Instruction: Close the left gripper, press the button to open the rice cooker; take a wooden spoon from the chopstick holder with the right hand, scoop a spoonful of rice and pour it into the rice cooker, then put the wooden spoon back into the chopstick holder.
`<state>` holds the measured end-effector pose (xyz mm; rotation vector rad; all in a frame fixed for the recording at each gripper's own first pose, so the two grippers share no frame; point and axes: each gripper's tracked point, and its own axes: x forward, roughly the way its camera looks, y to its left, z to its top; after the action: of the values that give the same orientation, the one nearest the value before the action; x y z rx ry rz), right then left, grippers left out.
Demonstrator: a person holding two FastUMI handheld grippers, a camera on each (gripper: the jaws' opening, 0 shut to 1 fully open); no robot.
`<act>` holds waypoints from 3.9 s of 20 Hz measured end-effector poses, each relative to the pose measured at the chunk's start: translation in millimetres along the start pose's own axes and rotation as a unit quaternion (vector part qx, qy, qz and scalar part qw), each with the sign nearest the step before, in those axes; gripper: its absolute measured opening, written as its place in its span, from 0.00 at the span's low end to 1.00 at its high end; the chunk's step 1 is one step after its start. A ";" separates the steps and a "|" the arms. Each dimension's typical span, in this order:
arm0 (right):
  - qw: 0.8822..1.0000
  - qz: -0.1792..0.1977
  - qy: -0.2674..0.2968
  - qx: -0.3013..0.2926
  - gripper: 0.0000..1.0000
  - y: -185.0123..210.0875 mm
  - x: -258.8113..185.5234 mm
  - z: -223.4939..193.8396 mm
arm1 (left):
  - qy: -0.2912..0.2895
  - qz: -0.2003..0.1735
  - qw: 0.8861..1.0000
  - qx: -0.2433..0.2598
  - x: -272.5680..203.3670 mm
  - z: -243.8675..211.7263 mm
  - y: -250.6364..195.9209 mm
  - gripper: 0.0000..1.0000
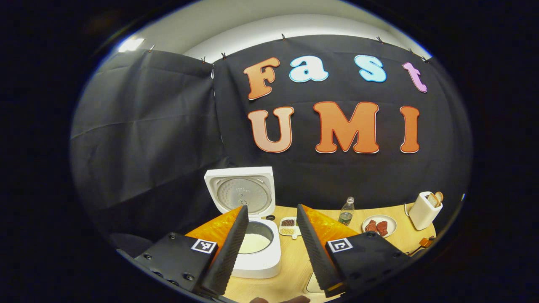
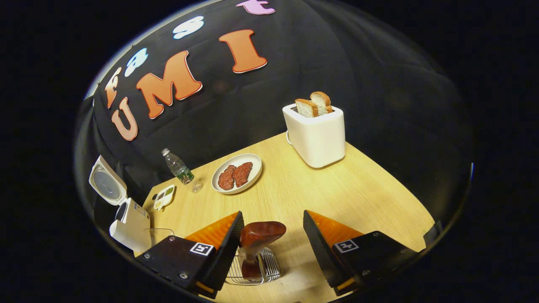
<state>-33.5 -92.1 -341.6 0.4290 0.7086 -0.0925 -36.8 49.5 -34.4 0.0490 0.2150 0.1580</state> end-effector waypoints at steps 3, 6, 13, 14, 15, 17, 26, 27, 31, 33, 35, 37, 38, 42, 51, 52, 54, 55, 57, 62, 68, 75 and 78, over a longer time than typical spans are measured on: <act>1.000 0.013 0.010 0.015 0.80 7.6 9.2 -7.0 | 0.001 0.003 1.000 0.002 -4.7 -1.3 0.0 0.81; 0.999 0.028 0.022 0.021 0.65 18.0 14.4 -16.4 | 0.001 0.000 1.000 -0.001 -4.7 -1.7 -5.0 0.77; 0.999 0.026 0.029 0.036 0.24 34.5 13.9 -21.4 | 0.005 -0.020 1.000 0.003 4.2 -5.1 -15.8 0.77; 0.999 0.020 0.028 0.038 0.24 35.7 11.8 -22.1 | 0.005 -0.024 1.000 0.003 5.4 -6.1 -16.0 0.81; 0.999 0.011 0.027 0.039 0.23 35.4 9.7 -22.3 | 0.002 -0.025 1.000 0.002 8.2 -4.7 -13.9 0.77; 0.999 -0.003 0.015 0.033 0.16 37.6 4.4 -20.1 | 0.000 -0.032 0.999 0.001 10.8 -4.9 -12.6 0.77; 0.995 -0.023 -0.090 -0.025 0.20 85.4 -53.4 55.5 | -0.015 -0.018 1.000 0.003 36.0 -16.5 35.7 0.81; 0.994 -0.019 -0.097 -0.037 0.19 96.0 -58.3 61.7 | -0.015 -0.017 1.000 0.000 37.6 -19.4 42.8 0.86; 0.992 0.016 -0.103 -0.066 0.20 151.8 -69.0 67.6 | 0.000 -0.016 1.000 -0.007 47.5 -35.8 63.7 0.95; 0.991 0.041 -0.101 -0.083 0.20 183.7 -67.5 61.1 | 0.009 -0.018 1.000 -0.011 49.9 -42.9 73.8 0.95; 0.989 0.059 -0.089 -0.101 0.20 210.7 -61.7 48.0 | 0.014 -0.015 1.000 -0.012 51.4 -49.5 85.9 0.95; 0.988 0.078 -0.072 -0.115 0.20 234.4 -54.8 30.7 | 0.016 -0.007 1.000 -0.010 51.1 -53.7 98.2 0.95; 0.986 0.087 -0.059 -0.126 0.20 243.9 -50.3 20.1 | 0.019 -0.003 1.000 -0.010 48.8 -57.8 104.5 0.95; 0.980 0.106 -0.008 -0.169 0.15 263.6 -29.5 -27.6 | 0.034 0.023 0.999 -0.013 41.8 -71.0 128.7 0.95; 0.950 0.094 0.010 -0.296 0.20 267.4 0.2 -86.1 | 0.050 0.094 0.994 0.002 10.7 -85.9 167.9 0.95; 0.947 0.093 0.003 -0.307 0.20 268.9 2.1 -87.6 | 0.053 0.098 0.994 0.001 7.2 -88.2 170.2 0.95; 0.938 0.093 -0.011 -0.333 0.20 271.7 3.4 -94.7 | 0.057 0.105 0.993 0.000 2.9 -89.5 172.4 0.95; 0.934 0.094 -0.015 -0.343 0.20 272.7 3.0 -101.0 | 0.057 0.107 0.993 0.000 0.5 -89.3 172.6 0.95; 0.930 0.097 -0.027 -0.353 0.20 273.3 4.9 -109.0 | 0.059 0.106 0.993 0.004 -2.0 -88.8 169.0 0.95; 0.936 0.105 -0.049 -0.333 0.20 271.8 -4.0 -119.3 | 0.059 0.100 0.993 0.020 -2.3 -87.8 164.0 0.97; 0.943 0.153 -0.051 -0.291 0.20 291.6 -27.3 -140.6 | 0.067 0.086 0.994 0.031 0.3 -94.3 159.5 0.92; 0.956 0.218 0.000 -0.197 0.20 325.4 -38.1 -165.9 | 0.071 0.089 0.993 0.035 -1.3 -99.4 175.7 0.92; 0.961 0.222 0.026 -0.164 0.20 329.1 -35.2 -167.7 | 0.079 0.090 0.992 0.028 -0.4 -104.2 183.9 0.93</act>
<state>-88.4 274.0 -317.0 0.2638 0.6505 0.4572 -87.4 234.1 -124.1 0.1127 0.3725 0.3365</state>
